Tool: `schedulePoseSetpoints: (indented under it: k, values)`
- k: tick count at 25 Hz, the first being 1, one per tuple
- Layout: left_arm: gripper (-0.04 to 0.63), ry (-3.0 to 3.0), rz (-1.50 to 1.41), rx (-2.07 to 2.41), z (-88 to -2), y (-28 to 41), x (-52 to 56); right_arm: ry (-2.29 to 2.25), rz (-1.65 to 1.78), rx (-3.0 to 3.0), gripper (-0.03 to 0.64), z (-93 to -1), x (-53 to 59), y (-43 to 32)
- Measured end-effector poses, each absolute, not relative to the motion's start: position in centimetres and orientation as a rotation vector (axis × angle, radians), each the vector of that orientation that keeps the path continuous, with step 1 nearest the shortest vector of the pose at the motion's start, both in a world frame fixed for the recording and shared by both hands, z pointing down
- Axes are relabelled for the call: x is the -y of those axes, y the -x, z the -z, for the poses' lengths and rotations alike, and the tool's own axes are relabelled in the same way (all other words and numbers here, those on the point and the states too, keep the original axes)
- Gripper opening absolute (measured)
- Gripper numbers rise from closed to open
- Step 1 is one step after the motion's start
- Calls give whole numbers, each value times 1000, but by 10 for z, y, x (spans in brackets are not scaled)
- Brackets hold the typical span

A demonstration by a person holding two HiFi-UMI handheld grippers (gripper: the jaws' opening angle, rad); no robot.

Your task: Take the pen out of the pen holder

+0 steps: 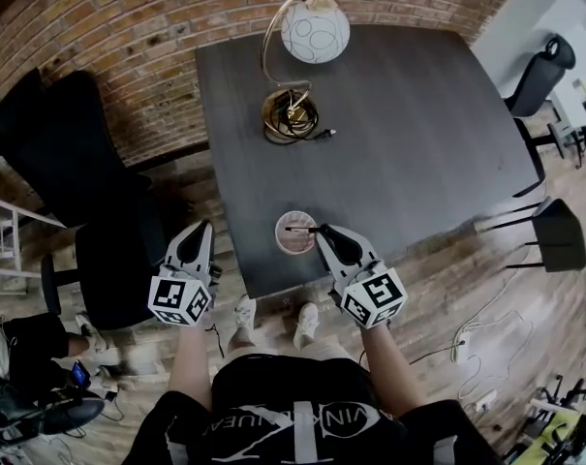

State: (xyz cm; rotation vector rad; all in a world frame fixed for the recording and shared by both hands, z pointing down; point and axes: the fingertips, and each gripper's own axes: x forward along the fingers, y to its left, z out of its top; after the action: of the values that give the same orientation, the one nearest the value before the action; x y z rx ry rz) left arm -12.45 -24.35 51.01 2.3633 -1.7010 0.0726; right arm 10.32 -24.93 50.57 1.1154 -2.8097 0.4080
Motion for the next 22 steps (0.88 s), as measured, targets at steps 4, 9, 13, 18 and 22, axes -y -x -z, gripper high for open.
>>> schedulePoseSetpoints:
  k: [4,9,13,18,22]
  values:
    - [14,-2371,-70,1708,-505,125,242,-1110,-398,2828,58,-497,247,-103]
    - [14,-2376,-71,1721,-498,126,238,-1108,-379,2853,58,-485,246,-104]
    - [14,-2378,-71,1733,-492,128,235,-1113,-372,2865,58,-475,246,-105]
    - [14,-2381,-63,1739,-486,130,233,-1111,-357,2885,58,-465,248,-105]
    - [14,-2382,-66,1736,-485,131,233,-1118,-357,2894,58,-459,249,-105]
